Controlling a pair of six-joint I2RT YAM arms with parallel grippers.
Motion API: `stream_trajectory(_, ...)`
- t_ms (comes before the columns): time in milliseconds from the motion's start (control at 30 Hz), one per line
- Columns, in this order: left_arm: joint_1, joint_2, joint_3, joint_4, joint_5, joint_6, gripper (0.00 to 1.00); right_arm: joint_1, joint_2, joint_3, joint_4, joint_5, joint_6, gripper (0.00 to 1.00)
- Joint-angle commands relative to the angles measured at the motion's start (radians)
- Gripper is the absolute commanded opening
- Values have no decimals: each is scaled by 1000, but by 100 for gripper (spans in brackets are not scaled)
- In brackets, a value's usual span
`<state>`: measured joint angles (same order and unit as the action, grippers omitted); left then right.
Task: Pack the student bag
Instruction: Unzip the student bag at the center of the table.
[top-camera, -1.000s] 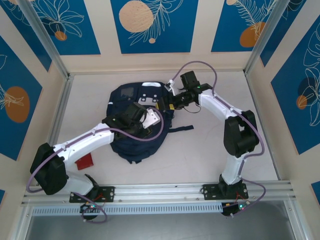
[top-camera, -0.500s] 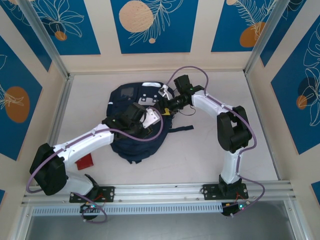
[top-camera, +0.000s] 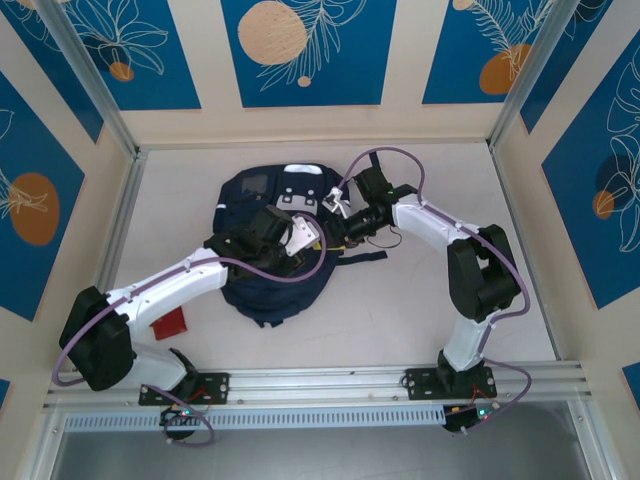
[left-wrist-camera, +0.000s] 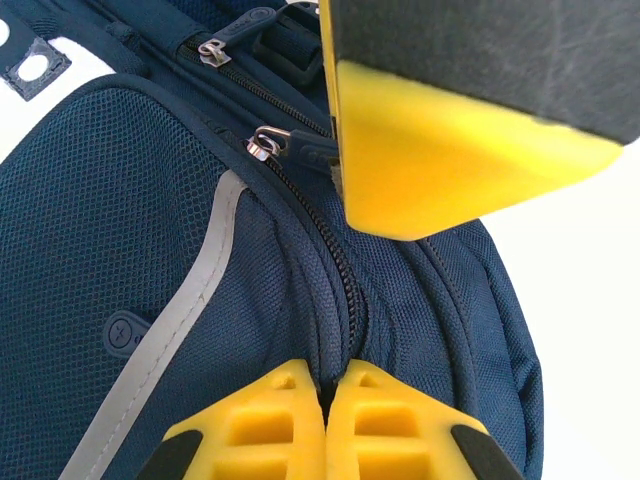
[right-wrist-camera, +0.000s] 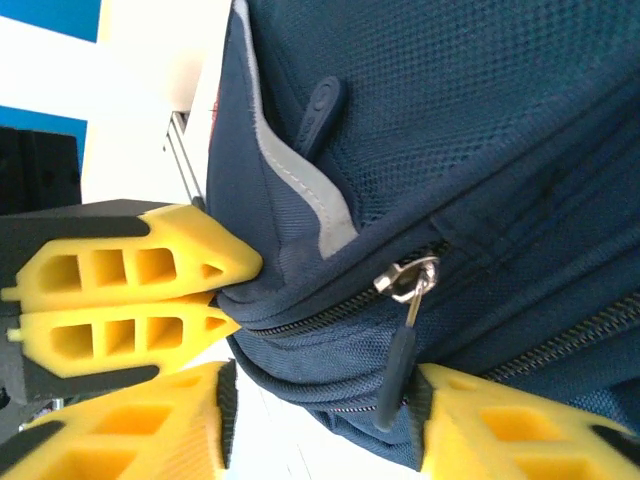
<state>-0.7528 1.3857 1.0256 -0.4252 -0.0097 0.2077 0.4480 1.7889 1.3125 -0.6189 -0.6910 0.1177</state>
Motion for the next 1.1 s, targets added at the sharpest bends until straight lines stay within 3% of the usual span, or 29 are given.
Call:
stream_trajectory(0, 14, -6, 6, 32, -1, -27, 0, 6, 7, 26, -11, 64, -9, 44)
stream_trajectory(300, 15, -10, 2, 19, 10, -34, 0, 19, 57, 89, -15, 109, -25, 27)
stream_trajectory(533, 14, 0, 10, 25, -3, -37, 0, 32, 60, 75, -43, 113, -61, 25)
stream_trajectory(767, 15, 25, 25, 39, 4, -64, 0, 35, 9, 21, -35, 123, -57, 0)
stream_trajectory(933, 12, 70, 46, 101, 55, -136, 0, 32, -71, -44, 11, 192, -36, 0)
stream_trajectory(1000, 13, 91, 69, 114, 76, -182, 10, 12, -93, -59, 34, 253, -8, 0)
stream_trajectory(1067, 14, 109, 97, 117, 92, -235, 34, -26, -100, -59, 51, 316, 29, 0)
